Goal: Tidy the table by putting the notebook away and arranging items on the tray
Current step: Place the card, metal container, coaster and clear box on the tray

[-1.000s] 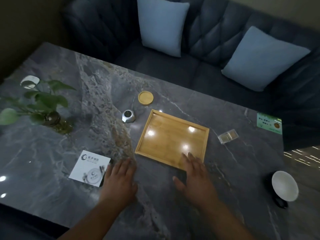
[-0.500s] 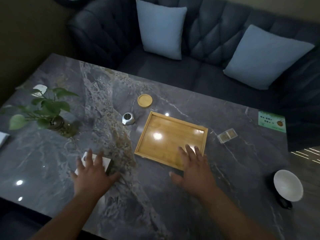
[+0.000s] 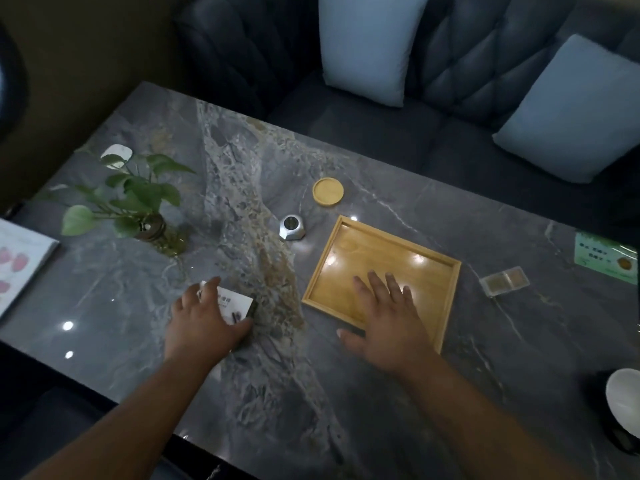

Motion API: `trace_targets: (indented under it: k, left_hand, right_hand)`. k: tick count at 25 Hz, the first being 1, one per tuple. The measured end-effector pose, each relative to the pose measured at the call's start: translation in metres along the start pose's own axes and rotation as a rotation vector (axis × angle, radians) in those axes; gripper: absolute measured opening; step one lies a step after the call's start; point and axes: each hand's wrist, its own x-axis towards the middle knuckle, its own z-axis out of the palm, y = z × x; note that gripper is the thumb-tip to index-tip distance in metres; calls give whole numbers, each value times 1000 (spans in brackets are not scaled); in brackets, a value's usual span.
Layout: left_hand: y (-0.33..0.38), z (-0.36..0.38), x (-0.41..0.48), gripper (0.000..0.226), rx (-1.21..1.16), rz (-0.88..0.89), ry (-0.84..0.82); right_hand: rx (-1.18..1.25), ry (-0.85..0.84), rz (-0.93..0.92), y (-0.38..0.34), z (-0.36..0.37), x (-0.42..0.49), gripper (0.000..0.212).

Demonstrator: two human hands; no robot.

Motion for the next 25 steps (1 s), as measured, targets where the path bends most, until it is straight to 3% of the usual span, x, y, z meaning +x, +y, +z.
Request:
trace_targets:
  k: [6,10,15,19,25]
  left_hand:
    - [-11,-7,32,96,24,52,-28]
    - [-20,-4,40,109,54,77,-135]
    - [-33,-3,45,115,57,115,-172]
    - [-28,-6,48,116,43,115,-200]
    - [13,-8,48,118,-26,129,-175]
  right_hand:
    - [-35,8,-88,-72,-16,85,95]
    - [-124,59,-153,-107,-28,149,86]
    - [-158,-72,-116,-120,-29,204,69]
    - [-161,-71,-115,-119,-33,211,52]
    - [-12,33,-111,-89,-48,152,52]
